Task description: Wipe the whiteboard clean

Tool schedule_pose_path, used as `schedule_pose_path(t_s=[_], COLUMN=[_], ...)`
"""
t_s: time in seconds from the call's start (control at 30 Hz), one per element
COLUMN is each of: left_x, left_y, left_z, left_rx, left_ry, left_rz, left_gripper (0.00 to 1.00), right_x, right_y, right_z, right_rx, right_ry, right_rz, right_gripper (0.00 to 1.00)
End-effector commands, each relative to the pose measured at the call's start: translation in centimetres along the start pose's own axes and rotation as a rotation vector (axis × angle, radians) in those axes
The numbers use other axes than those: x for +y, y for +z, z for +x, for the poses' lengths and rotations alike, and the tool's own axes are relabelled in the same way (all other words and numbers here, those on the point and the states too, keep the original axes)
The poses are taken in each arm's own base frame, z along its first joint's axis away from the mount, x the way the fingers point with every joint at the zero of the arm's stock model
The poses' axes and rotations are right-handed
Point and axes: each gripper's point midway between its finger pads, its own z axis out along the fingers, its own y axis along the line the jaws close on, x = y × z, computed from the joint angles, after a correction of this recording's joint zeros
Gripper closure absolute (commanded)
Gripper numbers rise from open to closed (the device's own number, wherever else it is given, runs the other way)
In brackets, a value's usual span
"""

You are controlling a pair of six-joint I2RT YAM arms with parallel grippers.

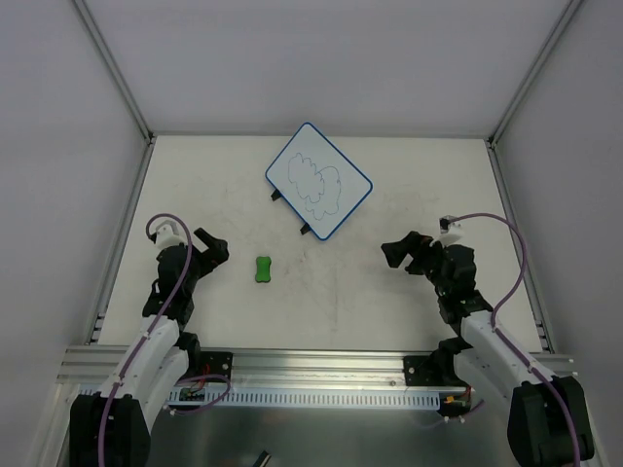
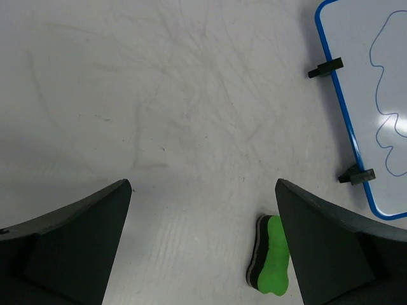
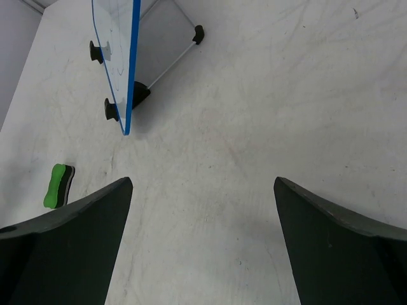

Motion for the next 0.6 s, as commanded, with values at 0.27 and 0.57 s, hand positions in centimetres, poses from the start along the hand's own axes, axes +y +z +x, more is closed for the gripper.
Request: schedule_pose_path(t_s=[0.27,0.57], left_x=[-2.3,-2.3], left_y=[-1.6,-2.0], left_z=[-3.2,-3.2], left_rx=[-0.135,-0.167], left_ry=[0.010,0.065], left_rz=[0.112,0.144], left_gripper=[0.01,0.01], right_x=[2.2,4.9], right_y=[0.6,1.2], right_z=[-2.9,-3.0], right_rx=[-0.070,-0.154], right_ry=[-0.033,0.010], right_rz=[-0.077,-0.297], right_gripper=[0.01,0.01])
